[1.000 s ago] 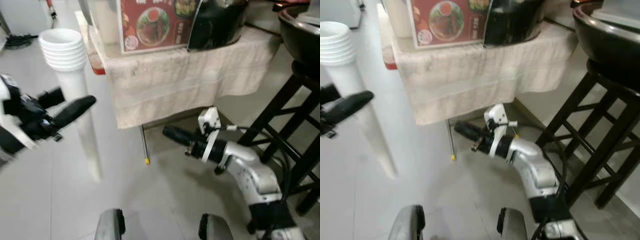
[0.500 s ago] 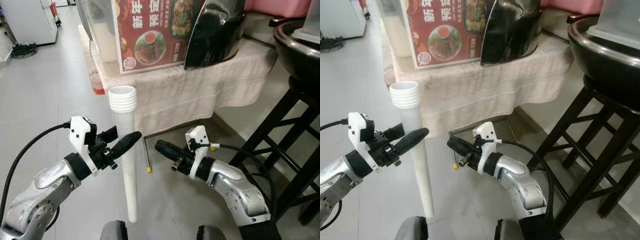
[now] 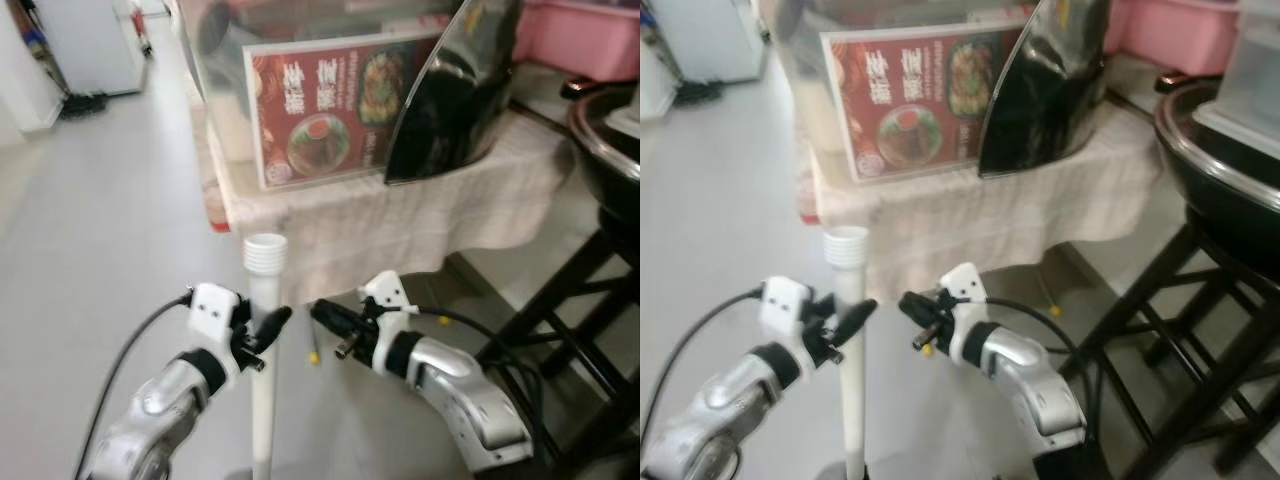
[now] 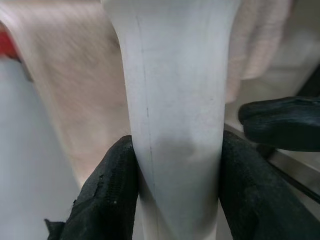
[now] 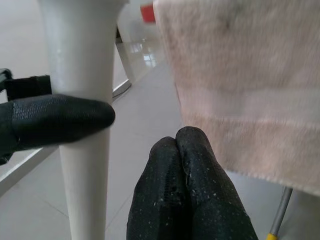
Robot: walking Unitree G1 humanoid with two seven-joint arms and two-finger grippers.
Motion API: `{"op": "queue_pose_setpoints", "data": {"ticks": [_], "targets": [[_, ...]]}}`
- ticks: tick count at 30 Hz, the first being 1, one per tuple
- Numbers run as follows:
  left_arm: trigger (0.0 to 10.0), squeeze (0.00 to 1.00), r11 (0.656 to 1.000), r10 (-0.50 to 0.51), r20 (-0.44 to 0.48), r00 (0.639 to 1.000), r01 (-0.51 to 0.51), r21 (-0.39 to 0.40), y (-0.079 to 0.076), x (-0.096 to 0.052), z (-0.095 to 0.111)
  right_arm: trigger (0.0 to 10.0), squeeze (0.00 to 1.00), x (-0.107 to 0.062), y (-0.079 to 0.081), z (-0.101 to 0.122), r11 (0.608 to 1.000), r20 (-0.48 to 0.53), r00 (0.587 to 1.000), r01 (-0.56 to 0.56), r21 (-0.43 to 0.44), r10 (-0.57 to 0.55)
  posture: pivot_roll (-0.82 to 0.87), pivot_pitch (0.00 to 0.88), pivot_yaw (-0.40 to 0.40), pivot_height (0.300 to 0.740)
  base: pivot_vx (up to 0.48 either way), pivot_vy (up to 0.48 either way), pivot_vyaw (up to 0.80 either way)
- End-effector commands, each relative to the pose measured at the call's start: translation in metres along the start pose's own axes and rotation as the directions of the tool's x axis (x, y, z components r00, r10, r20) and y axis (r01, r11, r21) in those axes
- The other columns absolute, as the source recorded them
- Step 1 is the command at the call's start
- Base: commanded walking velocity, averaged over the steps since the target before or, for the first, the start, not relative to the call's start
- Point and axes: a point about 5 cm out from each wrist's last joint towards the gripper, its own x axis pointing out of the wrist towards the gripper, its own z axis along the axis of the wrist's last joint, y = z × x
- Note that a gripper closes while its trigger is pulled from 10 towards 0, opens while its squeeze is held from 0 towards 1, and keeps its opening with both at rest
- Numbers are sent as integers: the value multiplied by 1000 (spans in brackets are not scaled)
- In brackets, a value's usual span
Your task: Building children table
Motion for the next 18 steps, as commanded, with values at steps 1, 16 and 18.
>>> {"op": "queue_pose_setpoints", "data": {"ticks": [1, 16, 18], "targets": [[10000, 0, 998, 33, 17, 999, -34, 48, 5, 0, 2, 10000, 0, 3, 0, 2, 1000, 9, 1000, -5, -5, 5, 2, 0, 18, 680, 0, 0, 0], [10000, 0, 973, 140, 77, 987, -151, 173, 16, 7, 1, 10000, 0, 6, -6, 4, 1000, 29, 999, 27, -4, -27, -1, 0, 26, 740, 0, 0, 0], [10000, 0, 973, 147, 79, 986, -158, 169, 17, 7, 1, 10000, 0, 6, -6, 4, 1000, 29, 999, 29, -4, -29, 2, 0, 24, 740, 0, 0, 0]]}}
